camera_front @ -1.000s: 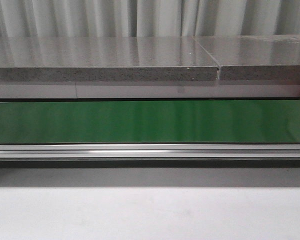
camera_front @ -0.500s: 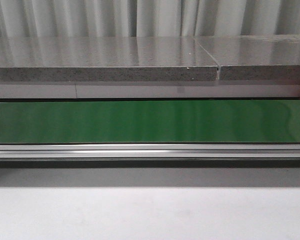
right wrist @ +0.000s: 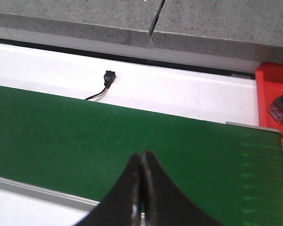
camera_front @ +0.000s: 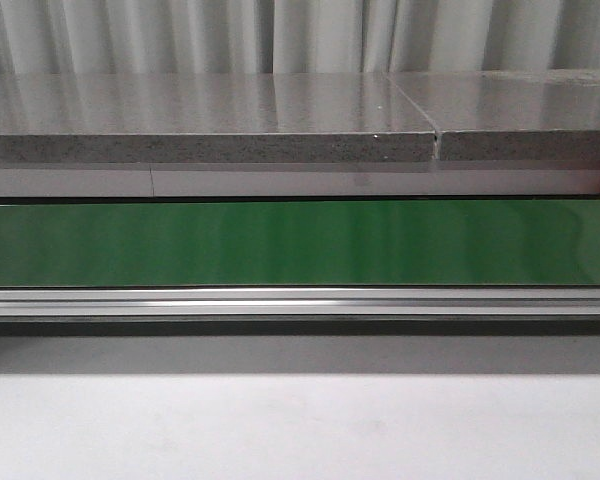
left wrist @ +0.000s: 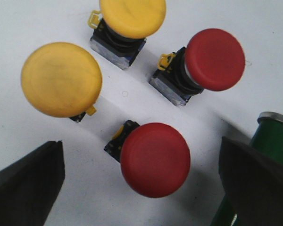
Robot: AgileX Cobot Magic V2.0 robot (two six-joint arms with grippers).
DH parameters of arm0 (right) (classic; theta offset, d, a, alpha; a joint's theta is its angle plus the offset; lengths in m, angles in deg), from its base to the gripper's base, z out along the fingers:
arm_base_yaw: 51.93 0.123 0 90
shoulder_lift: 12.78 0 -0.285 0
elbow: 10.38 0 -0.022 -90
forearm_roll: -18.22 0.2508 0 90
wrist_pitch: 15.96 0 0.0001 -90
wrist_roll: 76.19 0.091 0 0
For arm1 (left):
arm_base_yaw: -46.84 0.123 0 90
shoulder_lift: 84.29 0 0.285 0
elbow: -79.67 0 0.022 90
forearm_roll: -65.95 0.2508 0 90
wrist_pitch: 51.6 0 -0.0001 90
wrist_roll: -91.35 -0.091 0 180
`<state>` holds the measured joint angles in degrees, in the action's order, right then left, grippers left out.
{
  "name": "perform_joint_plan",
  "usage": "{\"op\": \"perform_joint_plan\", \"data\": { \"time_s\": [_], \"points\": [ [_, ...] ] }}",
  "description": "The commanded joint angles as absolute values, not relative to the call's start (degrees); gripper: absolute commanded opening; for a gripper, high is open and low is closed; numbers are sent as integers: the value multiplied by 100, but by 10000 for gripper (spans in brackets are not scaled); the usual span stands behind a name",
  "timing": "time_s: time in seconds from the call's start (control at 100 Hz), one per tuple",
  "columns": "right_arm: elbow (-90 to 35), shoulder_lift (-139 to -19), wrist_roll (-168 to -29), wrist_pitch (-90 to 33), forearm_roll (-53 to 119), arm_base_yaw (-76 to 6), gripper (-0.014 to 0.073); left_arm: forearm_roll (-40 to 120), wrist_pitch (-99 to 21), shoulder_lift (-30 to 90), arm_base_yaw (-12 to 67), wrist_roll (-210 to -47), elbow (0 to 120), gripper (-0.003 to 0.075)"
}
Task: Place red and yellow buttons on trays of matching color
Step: 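Lower the left gripper onto another red button, grasp it, lift over belt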
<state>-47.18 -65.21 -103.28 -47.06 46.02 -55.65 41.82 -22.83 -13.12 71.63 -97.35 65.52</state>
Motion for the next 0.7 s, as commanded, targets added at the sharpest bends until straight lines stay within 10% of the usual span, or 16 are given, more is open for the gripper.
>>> {"op": "perform_joint_plan", "data": {
  "time_s": [0.0, 0.24, 0.69],
  "points": [
    [-4567, -6492, -10375, -4392, 4706, -5546, -66, 4103, -2520, -1142, 7169, -9696, 6744, 652],
    [-4567, -6492, -10375, -4392, 4706, -5546, -66, 4103, -2566, -1165, 7169, -9696, 6744, 562],
    [-4567, -6492, -10375, -4392, 4706, -5546, -66, 4029, -2299, -1165, 7169, -9696, 6744, 131]
  ]
}}
